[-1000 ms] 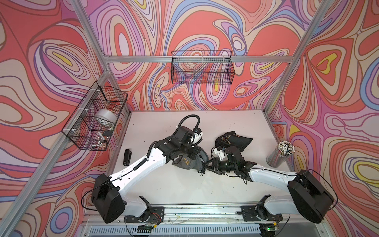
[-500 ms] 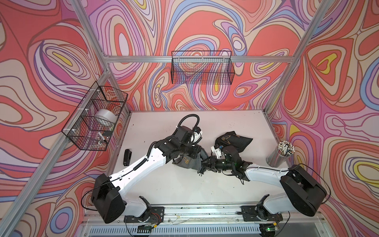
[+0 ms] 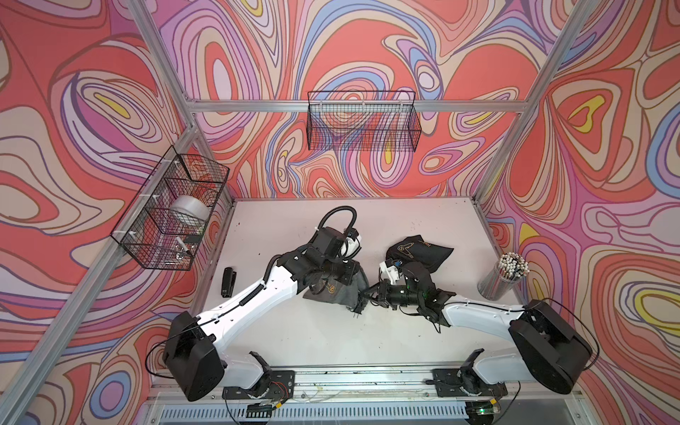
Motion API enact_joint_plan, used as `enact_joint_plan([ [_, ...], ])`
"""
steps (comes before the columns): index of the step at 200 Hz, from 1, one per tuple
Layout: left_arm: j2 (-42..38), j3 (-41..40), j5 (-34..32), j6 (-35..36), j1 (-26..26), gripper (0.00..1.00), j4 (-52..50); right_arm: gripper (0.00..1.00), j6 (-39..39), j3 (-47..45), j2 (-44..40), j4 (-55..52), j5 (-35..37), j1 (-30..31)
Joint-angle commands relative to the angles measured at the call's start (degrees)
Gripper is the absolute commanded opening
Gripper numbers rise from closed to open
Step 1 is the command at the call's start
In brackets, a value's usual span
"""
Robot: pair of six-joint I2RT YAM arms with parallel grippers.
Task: Pack away hair dryers
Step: Place the hair dryer in the drawstring bag.
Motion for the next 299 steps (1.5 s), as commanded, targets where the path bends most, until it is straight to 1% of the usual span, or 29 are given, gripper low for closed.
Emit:
enact_joint_plan([
  [1,-1.91,-0.38,0.32,1.35,0.41,0.0,0.89,0.13,0.1,0.59,-0.9,0.39,-1.1,0.33],
  [70,-3.92,-5.42,3.64,4.43,0.41,0.0,-0.56,0.08,0.36,3.56,-1.24,-2.42,-2.71,0.05],
  [92,-3.84,-6.38,5.41,5.5,0.32,0.0,-1.73,0.05,0.58,4.72,-1.16,-3.28,-3.53,-0.57],
  [122,-3.99,-7.24,6.84,7.06,0.04,0.0,-2.77,0.04,0.15,6.07,-1.41,-4.78,-4.6,-1.73],
  [168,-3.36,-7.87,7.01,9.06,-2.62,0.0,-4.06,0.01,0.83,7.94,-0.08,-5.12,-6.27,-3.06],
  [182,-2.66,-7.69,5.74,9.32,-3.68,0.0,-4.42,0.01,1.26,8.19,0.41,-4.1,-6.88,-3.18],
  [198,-2.43,-7.42,2.87,8.19,-3.79,0.0,-4.49,0.06,0.27,8.19,0.26,-5.26,-7.59,-3.07],
  [214,-2.73,-6.88,0.4,7.3,-3.72,0.0,-4.06,0.1,-3.86,7.66,-1.38,-13.06,-6.29,-3.03],
  [240,-2.31,-5.11,-0.54,6.75,-3.68,0.01,-4.69,0.24,-7.09,2.46,-5.47,-19.04,-4.8,-3.11],
  [256,-1.86,-4.52,-0.81,5.8,-3.55,0.01,-4.67,0.32,-6.47,-1.54,-8.73,-18.67,-3.32,-3.04],
  [282,-1.66,-4.38,-0.59,4.09,-3.15,0.02,-3.79,0.33,-7.29,-4.06,-11.1,-18.85,-1.58,-2.36],
  [299,-1.56,-3.95,-0.27,3.49,-3.02,0.03,-3.75,0.33,-7.59,-4.11,-10.85,-17.42,-0.74,-0.42],
])
